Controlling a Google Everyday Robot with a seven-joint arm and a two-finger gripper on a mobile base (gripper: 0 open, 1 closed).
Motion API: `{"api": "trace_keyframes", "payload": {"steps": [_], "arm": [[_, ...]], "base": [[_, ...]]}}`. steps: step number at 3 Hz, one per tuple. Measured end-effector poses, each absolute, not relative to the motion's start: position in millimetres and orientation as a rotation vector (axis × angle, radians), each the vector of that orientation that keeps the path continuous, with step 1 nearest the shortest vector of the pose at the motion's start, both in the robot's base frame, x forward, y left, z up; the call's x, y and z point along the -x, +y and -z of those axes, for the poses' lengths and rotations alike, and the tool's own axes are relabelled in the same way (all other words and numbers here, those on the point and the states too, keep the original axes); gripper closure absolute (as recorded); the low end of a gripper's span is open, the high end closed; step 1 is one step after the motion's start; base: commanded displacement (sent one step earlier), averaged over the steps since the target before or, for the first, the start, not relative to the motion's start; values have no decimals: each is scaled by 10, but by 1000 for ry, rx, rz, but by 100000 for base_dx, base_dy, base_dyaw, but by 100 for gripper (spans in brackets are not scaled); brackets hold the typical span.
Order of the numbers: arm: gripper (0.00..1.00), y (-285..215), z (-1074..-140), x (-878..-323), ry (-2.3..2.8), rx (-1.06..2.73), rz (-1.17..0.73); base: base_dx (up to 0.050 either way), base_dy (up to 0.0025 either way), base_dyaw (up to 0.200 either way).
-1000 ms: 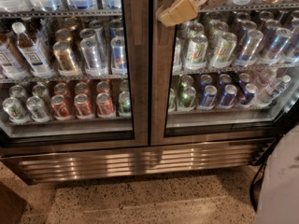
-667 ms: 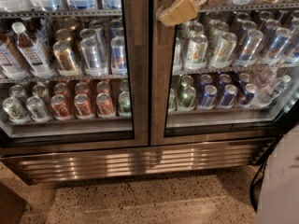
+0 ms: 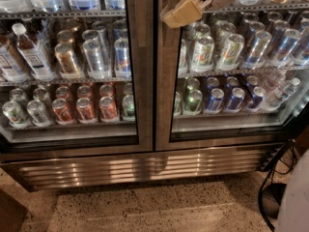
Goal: Open right fridge door
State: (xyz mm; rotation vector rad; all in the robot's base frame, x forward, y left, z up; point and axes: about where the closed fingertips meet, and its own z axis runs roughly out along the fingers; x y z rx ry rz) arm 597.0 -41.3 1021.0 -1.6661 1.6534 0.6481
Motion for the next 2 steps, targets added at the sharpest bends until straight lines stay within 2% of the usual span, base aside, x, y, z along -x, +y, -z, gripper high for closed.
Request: {"api": "trace_keyframes", "payload": {"steps": [1,2], "arm": [[100,-413,-10209,-5970,1654,1666,-648],[100,-402,-10162,-6056,1685,1661,-555]], "base": [[0,0,0],[0,0,0]]}}
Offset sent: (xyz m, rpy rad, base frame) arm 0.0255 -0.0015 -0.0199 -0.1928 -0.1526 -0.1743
